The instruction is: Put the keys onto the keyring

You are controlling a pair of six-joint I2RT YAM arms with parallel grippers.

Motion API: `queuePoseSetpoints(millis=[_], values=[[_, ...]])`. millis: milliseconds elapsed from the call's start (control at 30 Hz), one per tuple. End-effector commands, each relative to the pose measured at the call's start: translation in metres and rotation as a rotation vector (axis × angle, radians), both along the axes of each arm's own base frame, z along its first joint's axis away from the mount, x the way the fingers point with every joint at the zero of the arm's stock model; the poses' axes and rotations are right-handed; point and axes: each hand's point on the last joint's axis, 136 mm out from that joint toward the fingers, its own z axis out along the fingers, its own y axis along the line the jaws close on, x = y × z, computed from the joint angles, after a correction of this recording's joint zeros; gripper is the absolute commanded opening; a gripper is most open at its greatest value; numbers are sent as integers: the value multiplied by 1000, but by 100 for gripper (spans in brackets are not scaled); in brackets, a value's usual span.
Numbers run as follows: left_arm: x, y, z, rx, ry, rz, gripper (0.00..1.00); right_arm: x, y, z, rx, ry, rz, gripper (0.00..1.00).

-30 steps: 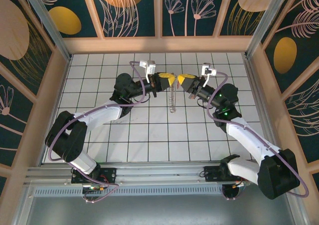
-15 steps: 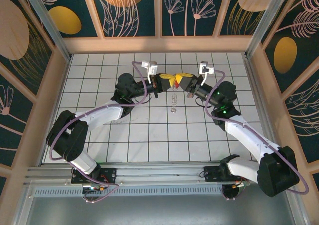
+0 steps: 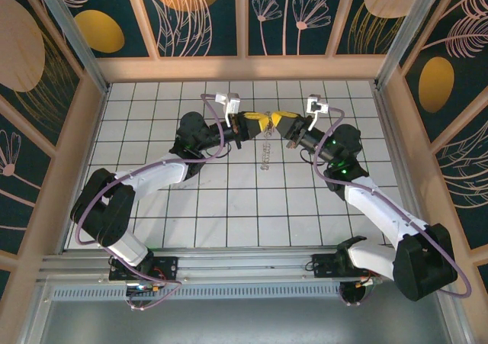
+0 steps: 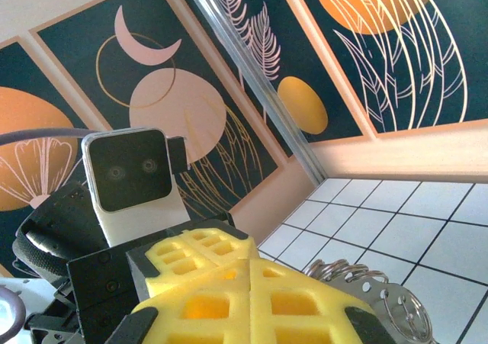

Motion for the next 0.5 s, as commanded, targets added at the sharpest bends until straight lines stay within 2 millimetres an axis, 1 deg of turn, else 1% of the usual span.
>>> queuePoseSetpoints(millis=[0,467], values=[[-11,5,31,-63,-105,0,0,5,-10,-8,-9,14,-46,0],[-9,7,33,-81,-107,18,0,2,-13,-24,-19,63,-37,0]])
